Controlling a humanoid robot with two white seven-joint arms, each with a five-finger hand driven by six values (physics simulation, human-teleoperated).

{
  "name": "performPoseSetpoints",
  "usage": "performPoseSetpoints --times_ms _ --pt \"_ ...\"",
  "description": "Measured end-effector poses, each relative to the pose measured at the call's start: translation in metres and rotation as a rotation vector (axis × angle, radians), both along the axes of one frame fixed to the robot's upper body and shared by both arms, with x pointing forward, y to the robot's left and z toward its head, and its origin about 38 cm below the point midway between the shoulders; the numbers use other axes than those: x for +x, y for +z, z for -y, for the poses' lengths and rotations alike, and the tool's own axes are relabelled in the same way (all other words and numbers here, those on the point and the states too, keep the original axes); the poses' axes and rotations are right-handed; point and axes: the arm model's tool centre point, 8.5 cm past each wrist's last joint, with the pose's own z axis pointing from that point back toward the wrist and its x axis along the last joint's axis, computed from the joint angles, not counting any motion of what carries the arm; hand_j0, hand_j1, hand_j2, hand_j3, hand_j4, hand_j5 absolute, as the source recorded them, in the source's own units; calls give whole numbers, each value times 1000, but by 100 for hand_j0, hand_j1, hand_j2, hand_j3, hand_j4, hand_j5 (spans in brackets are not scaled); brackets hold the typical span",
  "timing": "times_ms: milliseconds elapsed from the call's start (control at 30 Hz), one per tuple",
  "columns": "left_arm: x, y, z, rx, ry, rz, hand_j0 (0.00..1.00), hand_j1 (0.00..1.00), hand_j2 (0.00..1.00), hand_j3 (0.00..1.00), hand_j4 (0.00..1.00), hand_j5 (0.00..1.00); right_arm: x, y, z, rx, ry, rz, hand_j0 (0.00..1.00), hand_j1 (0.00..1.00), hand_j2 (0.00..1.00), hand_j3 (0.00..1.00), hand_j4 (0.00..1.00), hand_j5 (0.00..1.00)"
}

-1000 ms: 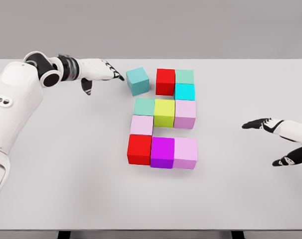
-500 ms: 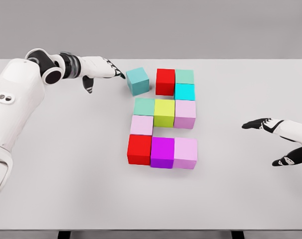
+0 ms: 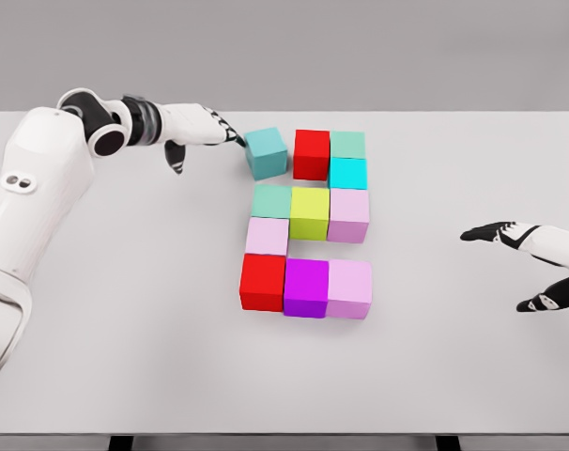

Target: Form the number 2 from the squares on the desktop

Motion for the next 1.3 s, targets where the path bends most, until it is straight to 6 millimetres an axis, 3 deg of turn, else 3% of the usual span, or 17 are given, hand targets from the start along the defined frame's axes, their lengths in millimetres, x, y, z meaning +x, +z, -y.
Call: performPoseSetpoints --times_ms 633,1000,1300 --pt "3 0 1 -1 7 -9 100 100 100 100 100 100 4 -5 16 4 -56 -6 100 100 100 100 100 100" --pt "4 -2 -2 -1 21 -22 100 100 100 100 100 100 5 -9 12 51 -74 10 100 100 100 100 100 100" --pt "4 -4 5 -6 13 -28 100 100 100 100 100 100 8 -12 27 55 -126 9 100 100 100 100 100 100"
